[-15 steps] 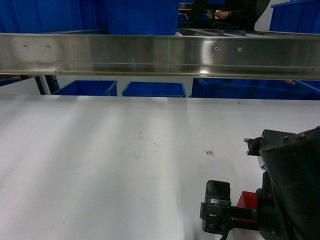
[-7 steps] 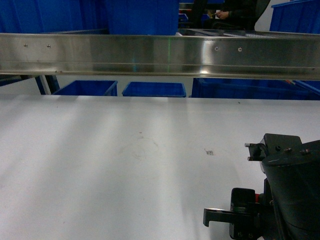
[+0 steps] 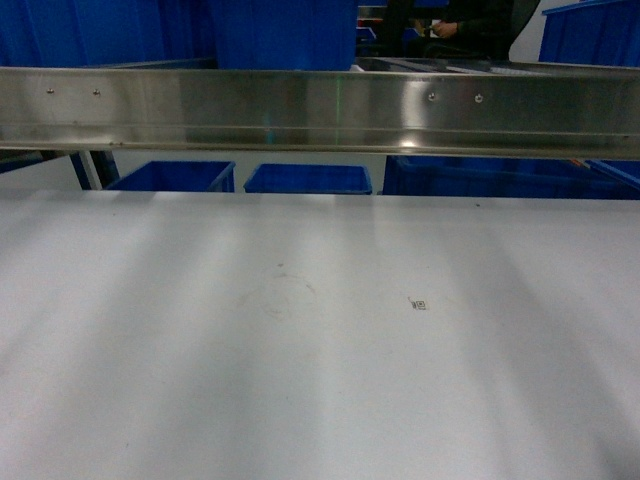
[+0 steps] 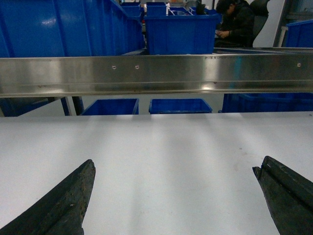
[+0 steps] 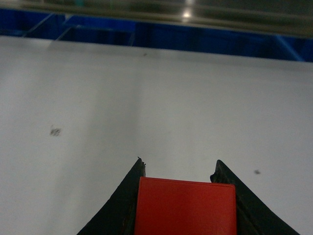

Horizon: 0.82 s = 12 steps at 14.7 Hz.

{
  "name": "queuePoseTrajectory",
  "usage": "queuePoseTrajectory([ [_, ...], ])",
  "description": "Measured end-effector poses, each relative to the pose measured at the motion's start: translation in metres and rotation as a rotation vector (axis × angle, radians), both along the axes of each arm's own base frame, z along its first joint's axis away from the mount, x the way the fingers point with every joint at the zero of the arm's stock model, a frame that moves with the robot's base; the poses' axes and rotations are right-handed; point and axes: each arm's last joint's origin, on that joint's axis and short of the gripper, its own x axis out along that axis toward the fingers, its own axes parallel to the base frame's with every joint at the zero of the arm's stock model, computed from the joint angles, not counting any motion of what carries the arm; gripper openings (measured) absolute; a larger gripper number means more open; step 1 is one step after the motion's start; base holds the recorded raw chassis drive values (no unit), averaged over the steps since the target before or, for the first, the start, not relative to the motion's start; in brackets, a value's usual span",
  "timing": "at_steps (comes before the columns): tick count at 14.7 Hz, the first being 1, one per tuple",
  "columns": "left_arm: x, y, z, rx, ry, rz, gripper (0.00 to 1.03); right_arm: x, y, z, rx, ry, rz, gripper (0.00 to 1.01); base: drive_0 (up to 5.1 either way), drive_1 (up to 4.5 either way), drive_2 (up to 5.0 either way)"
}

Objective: Place magnetic block on left shelf second layer

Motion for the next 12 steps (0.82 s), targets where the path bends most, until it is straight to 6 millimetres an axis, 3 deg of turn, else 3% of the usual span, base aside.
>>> queuePoseTrajectory([
  [2,0.0,0.0,0.0,0.0,0.0,0.0,0.98,-0.015,-0.026,0.022,0.004,-0.091,-0.052,0.34,0.0,0.0,0.0],
  [6,0.0,0.0,0.0,0.0,0.0,0.0,0.98,-0.024,-0.012,0.019,0.014,-0.085,-0.011,0.34,0.0,0.0,0.0],
  [12,0.0,0.0,0.0,0.0,0.0,0.0,0.98,-0.027,-0.017,0.022,0.017,-0.11,-0.02,0.33,0.0,0.0,0.0],
])
